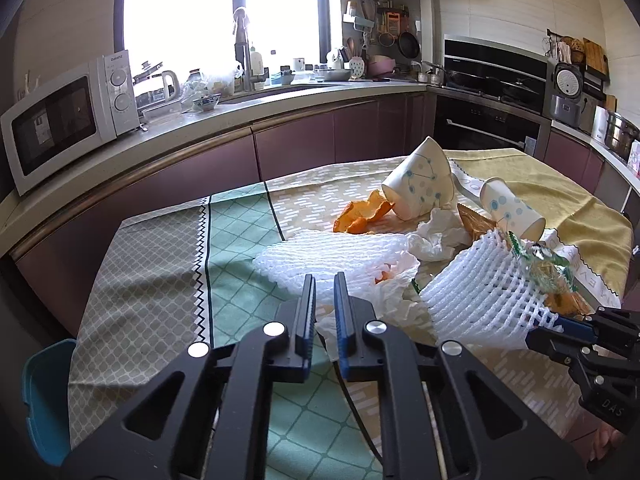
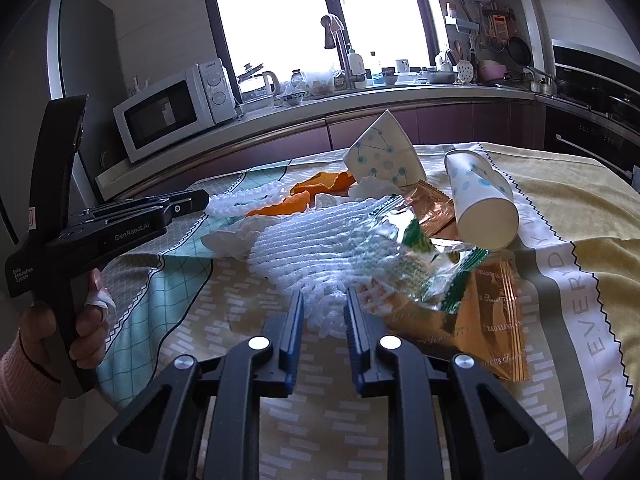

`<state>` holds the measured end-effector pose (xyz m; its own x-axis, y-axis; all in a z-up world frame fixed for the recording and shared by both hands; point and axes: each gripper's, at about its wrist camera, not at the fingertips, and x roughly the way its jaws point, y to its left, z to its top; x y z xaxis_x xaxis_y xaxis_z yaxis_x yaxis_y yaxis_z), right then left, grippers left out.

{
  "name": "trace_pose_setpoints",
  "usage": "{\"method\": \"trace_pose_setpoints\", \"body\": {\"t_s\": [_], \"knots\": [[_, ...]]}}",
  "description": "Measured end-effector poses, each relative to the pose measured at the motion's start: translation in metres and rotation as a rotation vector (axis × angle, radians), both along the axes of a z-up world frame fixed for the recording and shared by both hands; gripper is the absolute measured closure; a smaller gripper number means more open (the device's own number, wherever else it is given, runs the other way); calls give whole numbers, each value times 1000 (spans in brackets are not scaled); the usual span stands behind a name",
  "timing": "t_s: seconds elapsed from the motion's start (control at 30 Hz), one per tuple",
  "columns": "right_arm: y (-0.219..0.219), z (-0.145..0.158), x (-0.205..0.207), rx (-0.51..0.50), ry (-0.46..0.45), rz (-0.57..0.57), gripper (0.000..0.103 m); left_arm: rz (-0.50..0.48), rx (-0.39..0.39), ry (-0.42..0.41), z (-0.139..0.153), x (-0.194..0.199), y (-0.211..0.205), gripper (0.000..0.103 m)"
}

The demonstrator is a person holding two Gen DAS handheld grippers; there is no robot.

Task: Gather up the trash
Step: 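Grasp the white foam nets with the left gripper while the right gripper grasps another foam net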

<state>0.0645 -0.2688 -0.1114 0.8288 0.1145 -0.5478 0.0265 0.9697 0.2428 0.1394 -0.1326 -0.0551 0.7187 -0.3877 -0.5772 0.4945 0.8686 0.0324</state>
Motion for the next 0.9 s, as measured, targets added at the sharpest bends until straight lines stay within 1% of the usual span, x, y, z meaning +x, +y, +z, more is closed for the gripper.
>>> {"method": "trace_pose_setpoints", "body": {"t_s": [0.03,0.13,0.3,0.33,0.4,0.43,0.47,0.5,0.53,0.6,0.63,0.67,0.7,0.77,0.8,0.83,0.9], "knots": [[0,0,0,8,-2,7,98,0,-1,-3,0,-1,1,94],[1,4,-1,27,-25,30,98,3,-13,-4,4,-4,10,102],[-2,15,-5,94,-74,73,99,4,-49,-7,14,-7,28,102],[-3,18,-5,107,-83,79,99,4,-54,-7,15,-7,31,100],[-3,22,-4,113,-99,83,99,-37,-73,11,16,-7,34,74],[-3,24,-4,118,-106,89,99,-52,-68,-3,16,-9,33,53],[-3,26,-3,127,-113,95,99,-60,-52,-26,16,-12,30,44],[-4,27,-3,133,-118,100,99,-76,-37,-34,15,-14,26,42],[-3,28,-1,137,-119,106,99,-92,-26,-25,14,-13,22,41],[-3,29,1,140,-127,108,99,-109,-19,8,9,-7,14,43],[-3,30,2,143,-129,109,99,-107,-15,28,5,-2,10,48],[-3,31,3,146,-131,110,99,-100,-7,51,1,4,6,55],[-4,31,4,147,-133,111,99,-94,-1,72,-2,10,3,59],[-4,32,5,146,-133,113,99,-84,1,106,-10,21,-1,76],[-5,32,5,146,-133,113,99,-82,-3,126,-12,25,-2,81],[-6,33,5,147,-133,113,99,-79,-9,139,-14,27,-1,89],[-9,33,5,151,-135,111,99,-67,-25,140,-14,30,2,91]]}}
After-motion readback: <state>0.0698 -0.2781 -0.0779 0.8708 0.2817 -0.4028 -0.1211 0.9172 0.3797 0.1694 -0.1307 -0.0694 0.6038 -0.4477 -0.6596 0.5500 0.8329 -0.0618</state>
